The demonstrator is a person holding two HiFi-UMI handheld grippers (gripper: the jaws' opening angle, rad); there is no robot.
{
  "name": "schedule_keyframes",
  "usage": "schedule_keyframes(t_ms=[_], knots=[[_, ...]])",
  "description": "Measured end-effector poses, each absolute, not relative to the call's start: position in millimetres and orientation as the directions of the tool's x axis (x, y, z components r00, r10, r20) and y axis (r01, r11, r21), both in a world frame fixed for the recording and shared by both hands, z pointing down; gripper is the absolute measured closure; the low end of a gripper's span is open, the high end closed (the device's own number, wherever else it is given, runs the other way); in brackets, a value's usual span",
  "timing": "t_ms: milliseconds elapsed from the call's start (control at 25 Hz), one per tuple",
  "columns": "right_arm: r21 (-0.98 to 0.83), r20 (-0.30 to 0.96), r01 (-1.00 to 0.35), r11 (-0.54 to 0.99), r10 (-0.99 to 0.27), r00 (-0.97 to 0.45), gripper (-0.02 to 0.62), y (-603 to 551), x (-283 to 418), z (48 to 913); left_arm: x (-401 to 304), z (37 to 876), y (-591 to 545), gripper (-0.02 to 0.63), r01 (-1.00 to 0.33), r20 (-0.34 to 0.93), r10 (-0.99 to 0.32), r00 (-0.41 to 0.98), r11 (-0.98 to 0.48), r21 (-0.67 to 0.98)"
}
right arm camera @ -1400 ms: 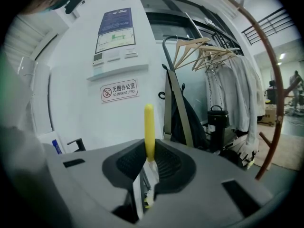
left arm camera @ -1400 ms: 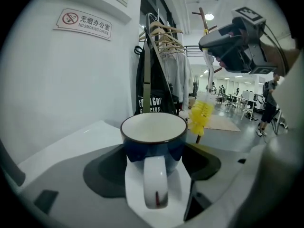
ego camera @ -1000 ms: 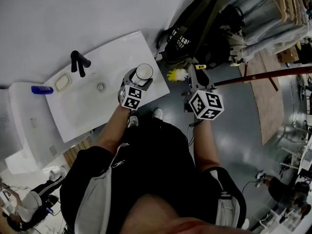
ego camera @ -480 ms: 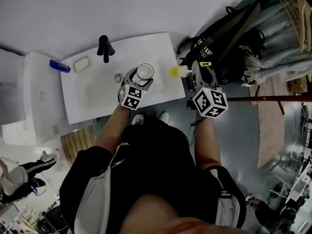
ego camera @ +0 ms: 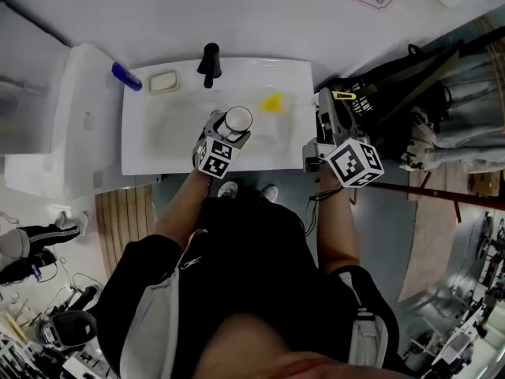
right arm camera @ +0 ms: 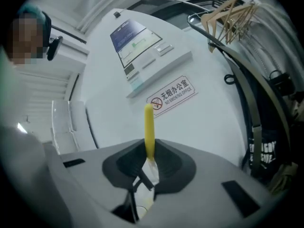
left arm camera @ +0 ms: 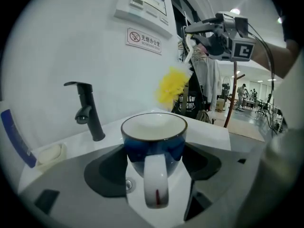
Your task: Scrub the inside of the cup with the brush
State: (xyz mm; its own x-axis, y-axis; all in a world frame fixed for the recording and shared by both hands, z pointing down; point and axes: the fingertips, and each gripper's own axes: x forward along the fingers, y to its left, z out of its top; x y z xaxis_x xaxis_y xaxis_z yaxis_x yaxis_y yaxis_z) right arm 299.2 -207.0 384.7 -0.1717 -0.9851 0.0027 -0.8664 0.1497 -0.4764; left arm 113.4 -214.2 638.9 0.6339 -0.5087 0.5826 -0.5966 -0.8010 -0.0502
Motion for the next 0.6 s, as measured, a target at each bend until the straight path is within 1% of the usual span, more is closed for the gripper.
schedule_keyframes(t_ms=[160,280,600], knots=[[-0.544,-0.051,-0.804,0.24,-0.966,-0.253,0.54,-213.8,274.8,367.4,96.6,643.2,-211.3,0.244,-0.627,0.589,-0.526,0.614,-0.778,-0.041],[-0.583,-0.043,-0.764,0.274,-0.95,-0.308,0.54,-221.3,254.0,368.8,86.9,644.4,-212.3,0.244,-0.639,0.587,-0.534,0.608,-0.768,-0.036],[-0.588,-0.007,-0.73,0.348,-0.905,-0.425,0.54,-233.0,200.0,389.0,74.3,637.5,-210.1,0.244,-0.637,0.587,-0.536,0.606,-0.77,-0.045]])
